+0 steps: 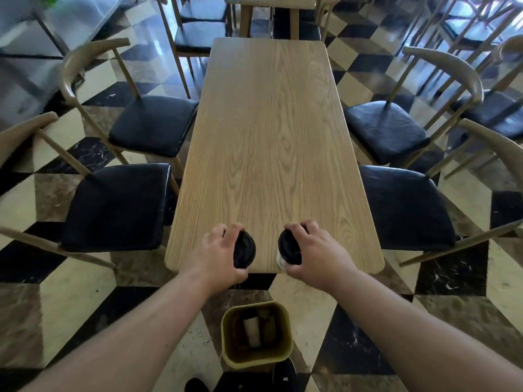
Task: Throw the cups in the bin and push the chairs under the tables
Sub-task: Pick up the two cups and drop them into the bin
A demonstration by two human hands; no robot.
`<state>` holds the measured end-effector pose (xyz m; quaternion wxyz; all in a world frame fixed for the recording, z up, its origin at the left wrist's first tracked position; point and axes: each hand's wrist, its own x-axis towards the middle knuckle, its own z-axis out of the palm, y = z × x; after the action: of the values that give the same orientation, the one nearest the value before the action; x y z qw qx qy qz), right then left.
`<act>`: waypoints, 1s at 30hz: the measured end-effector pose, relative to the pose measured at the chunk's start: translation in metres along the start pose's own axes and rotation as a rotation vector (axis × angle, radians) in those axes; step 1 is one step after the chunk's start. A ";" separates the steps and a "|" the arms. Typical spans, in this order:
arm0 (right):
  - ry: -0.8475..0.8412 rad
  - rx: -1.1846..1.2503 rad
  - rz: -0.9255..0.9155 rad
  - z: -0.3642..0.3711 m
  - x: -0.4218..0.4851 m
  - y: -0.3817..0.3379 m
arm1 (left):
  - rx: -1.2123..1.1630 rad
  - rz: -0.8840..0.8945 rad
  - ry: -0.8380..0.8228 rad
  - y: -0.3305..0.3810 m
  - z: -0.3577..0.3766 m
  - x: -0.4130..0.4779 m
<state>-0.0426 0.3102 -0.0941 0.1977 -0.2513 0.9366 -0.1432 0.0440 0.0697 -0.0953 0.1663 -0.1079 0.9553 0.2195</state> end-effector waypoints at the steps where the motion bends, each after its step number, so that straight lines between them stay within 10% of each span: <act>1: -0.010 0.008 -0.007 0.002 -0.008 -0.002 | -0.013 0.007 -0.004 -0.002 0.003 -0.009; 30: -0.262 0.014 0.026 0.127 -0.090 -0.004 | -0.052 -0.057 -0.195 -0.043 0.133 -0.102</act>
<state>0.0873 0.3327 -0.1779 0.3219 -0.2543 0.9049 -0.1129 0.1855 0.1062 -0.1877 0.2619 -0.1173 0.9250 0.2490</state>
